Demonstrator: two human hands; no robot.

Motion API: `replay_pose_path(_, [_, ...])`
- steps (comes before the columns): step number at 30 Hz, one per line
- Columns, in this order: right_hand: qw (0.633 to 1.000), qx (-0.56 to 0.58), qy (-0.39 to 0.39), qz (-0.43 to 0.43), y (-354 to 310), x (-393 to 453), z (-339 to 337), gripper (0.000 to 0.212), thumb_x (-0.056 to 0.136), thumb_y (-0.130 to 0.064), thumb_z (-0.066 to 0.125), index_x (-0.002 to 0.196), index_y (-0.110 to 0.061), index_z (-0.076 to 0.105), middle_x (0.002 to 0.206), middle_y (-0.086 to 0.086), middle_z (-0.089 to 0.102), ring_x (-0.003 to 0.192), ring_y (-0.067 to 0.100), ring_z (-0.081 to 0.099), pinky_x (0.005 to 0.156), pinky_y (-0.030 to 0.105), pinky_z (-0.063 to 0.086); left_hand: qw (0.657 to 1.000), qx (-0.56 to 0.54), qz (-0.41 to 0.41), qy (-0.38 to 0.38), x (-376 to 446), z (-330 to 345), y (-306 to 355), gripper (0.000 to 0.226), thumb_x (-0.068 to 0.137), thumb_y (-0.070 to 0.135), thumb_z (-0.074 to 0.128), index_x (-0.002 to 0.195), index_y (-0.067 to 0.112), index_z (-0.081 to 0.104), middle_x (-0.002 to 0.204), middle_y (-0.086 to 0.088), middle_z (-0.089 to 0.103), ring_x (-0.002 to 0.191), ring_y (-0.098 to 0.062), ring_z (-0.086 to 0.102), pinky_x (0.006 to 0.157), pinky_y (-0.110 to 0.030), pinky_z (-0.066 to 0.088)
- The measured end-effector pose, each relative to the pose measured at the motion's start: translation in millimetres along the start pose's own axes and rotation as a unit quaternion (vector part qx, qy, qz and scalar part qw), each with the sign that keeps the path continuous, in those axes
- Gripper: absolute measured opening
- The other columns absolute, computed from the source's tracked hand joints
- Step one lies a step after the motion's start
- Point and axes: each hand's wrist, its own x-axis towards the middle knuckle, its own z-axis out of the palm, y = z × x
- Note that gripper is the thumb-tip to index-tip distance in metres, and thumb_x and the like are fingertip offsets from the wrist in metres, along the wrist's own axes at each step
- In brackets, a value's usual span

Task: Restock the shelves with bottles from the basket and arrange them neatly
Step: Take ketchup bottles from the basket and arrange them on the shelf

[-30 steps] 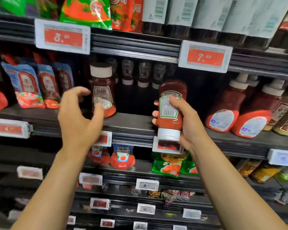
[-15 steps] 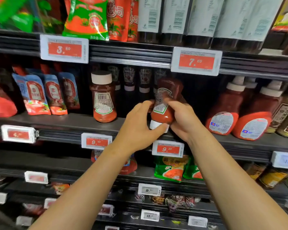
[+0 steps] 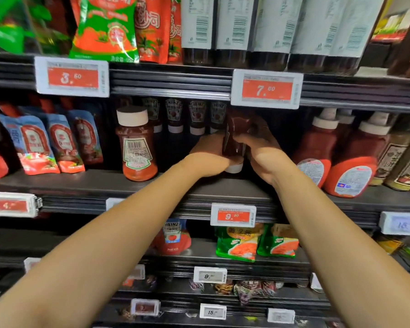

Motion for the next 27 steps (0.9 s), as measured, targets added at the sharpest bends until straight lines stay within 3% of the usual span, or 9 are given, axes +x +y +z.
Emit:
replay_pose_path(3, [0.998,-0.06,-0.01,-0.015,6.0,6.6,-10.5,0.067,0.082,0.022,0.056,0.139,-0.01,0.047,0.119,0.01,0.067,0.106,0.02,0.065,0.084,0.028,0.055,0.995,-0.092,0.012,-0.046,11.7,-4.8,-5.1,0.041,0.069,0.028,0.08,0.11,0.028,0.072,0.106,0.008,0.075,0.101,-0.013,0.07,0.092,-0.034,0.054])
replay_pose_path(6, [0.994,-0.111,-0.018,-0.014,13.9,9.8,-12.5,0.073,0.078,0.028,0.058,0.143,-0.001,0.042,0.13,0.019,0.063,0.111,0.022,0.062,0.091,0.03,0.054,0.985,-0.163,0.001,-0.06,20.4,-5.0,-11.5,0.039,0.064,0.015,0.08,0.099,0.031,0.073,0.095,0.014,0.077,0.092,-0.001,0.07,0.084,-0.025,0.053])
replay_pose_path(9, [0.992,-0.128,-0.009,-0.016,18.9,9.9,-11.3,0.064,0.08,0.022,0.065,0.138,0.001,0.047,0.13,0.02,0.064,0.105,0.017,0.065,0.087,0.023,0.055,0.967,-0.248,-0.009,-0.064,23.5,0.8,-23.5,0.052,0.073,-0.006,0.076,0.119,0.016,0.069,0.108,0.004,0.077,0.104,-0.008,0.07,0.096,-0.029,0.052])
replay_pose_path(12, [0.99,-0.139,0.014,-0.012,22.4,10.8,-9.4,0.059,0.082,0.011,0.073,0.135,-0.004,0.05,0.121,0.013,0.068,0.094,0.007,0.067,0.074,0.014,0.053,0.955,-0.287,-0.007,-0.071,23.2,3.4,-31.9,0.06,0.075,-0.013,0.073,0.124,0.021,0.063,0.117,0.002,0.074,0.114,-0.014,0.067,0.102,-0.033,0.051])
replay_pose_path(15, [0.985,-0.168,0.035,-0.021,27.9,12.7,-9.5,0.06,0.08,0.006,0.078,0.132,-0.008,0.05,0.118,0.014,0.07,0.094,0.014,0.069,0.078,0.022,0.057,0.95,-0.302,-0.002,-0.076,24.8,4.4,-32.4,0.058,0.077,-0.013,0.069,0.116,0.029,0.066,0.113,0.011,0.075,0.112,-0.008,0.068,0.1,-0.027,0.052])
replay_pose_path(17, [0.979,-0.195,0.048,-0.029,29.5,13.6,-8.9,0.061,0.079,-0.001,0.082,0.131,-0.009,0.051,0.118,0.014,0.071,0.099,0.02,0.071,0.087,0.034,0.059,0.946,-0.313,0.001,-0.078,24.0,6.5,-32.2,0.058,0.079,-0.01,0.069,0.123,0.027,0.062,0.119,0.011,0.073,0.115,-0.007,0.066,0.1,-0.024,0.051])
replay_pose_path(20, [0.968,-0.24,0.068,-0.032,28.1,15.6,-6.6,0.068,0.069,-0.027,0.085,0.126,-0.019,0.049,0.116,0.008,0.071,0.105,0.025,0.07,0.095,0.048,0.056,0.945,-0.318,0.006,-0.078,22.2,9.7,-31.8,0.059,0.083,-0.003,0.07,0.131,0.028,0.056,0.115,0.019,0.071,0.11,0.004,0.065,0.091,-0.014,0.051])
replay_pose_path(23, [0.957,-0.276,0.079,-0.033,27.2,21.4,-7.0,0.066,0.071,-0.036,0.084,0.124,-0.018,0.05,0.117,0.006,0.071,0.106,0.026,0.07,0.096,0.047,0.056,0.944,-0.322,0.003,-0.073,23.6,11.4,-33.4,0.051,0.086,-0.005,0.069,0.125,0.027,0.059,0.109,0.02,0.072,0.105,0.006,0.066,0.089,-0.015,0.051])
replay_pose_path(27, [0.94,-0.326,0.09,-0.036,29.6,26.3,-9.7,0.069,0.08,-0.036,0.083,0.134,-0.014,0.048,0.124,0.007,0.068,0.113,0.026,0.066,0.1,0.043,0.053,0.945,-0.322,0.009,-0.058,29.6,15.9,-43.0,0.047,0.081,-0.003,0.073,0.119,0.023,0.066,0.112,0.007,0.075,0.11,-0.009,0.069,0.095,-0.024,0.054])
